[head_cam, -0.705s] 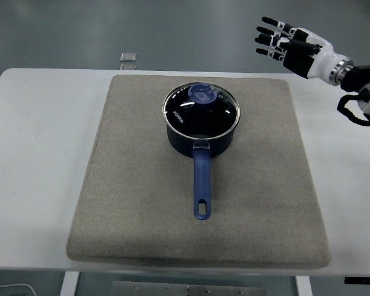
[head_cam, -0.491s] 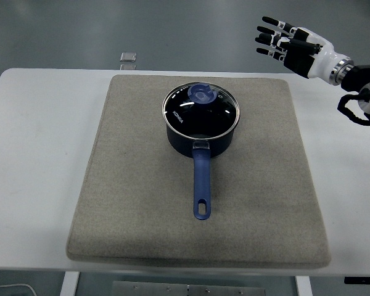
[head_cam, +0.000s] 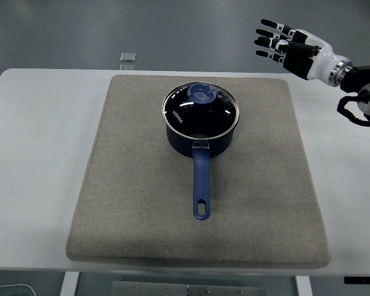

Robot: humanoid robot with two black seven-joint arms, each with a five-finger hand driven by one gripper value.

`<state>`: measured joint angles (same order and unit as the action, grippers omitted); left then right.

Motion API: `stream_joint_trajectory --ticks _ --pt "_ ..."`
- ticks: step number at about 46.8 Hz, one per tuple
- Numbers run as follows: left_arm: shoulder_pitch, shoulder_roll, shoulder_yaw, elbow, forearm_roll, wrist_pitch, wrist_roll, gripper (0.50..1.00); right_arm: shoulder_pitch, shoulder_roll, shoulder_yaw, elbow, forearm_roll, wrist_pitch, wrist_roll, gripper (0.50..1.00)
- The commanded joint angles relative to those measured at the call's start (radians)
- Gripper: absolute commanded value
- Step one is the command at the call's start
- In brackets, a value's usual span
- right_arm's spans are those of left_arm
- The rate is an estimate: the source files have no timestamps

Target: Lift the pot lid and place it to the right of the pot.

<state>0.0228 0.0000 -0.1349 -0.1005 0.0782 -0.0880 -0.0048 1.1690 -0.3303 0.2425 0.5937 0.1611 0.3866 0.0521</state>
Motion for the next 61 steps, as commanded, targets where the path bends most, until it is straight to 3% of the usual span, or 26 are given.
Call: stream_joint_trajectory --ticks 1,18,30,47,61 --pt "0.0 0.0 0.0 0.001 0.0 0.001 0.0 1.0 0.003 -0.001 0.004 -0.002 0.0 0.0 0.0 0.924" --pt "0.0 0.0 0.0 0.001 0.0 -0.001 0.0 1.0 0.035 -0.001 -0.008 0.0 -0.006 0.0 0.0 0.924" --pt "0.0 0.0 0.0 0.001 0.0 -0.001 0.0 1.0 0.075 -0.001 -0.005 0.0 -0.141 -0.035 0.0 0.924" --pt "0.0 0.0 0.0 0.001 0.0 -0.001 0.0 1.0 0.107 -0.003 0.008 0.011 -0.324 0.005 0.0 0.924" --pt "0.0 0.0 0.0 0.001 0.0 0.001 0.0 1.0 0.144 -0.009 0.006 0.159 -0.558 -0.002 0.002 0.924"
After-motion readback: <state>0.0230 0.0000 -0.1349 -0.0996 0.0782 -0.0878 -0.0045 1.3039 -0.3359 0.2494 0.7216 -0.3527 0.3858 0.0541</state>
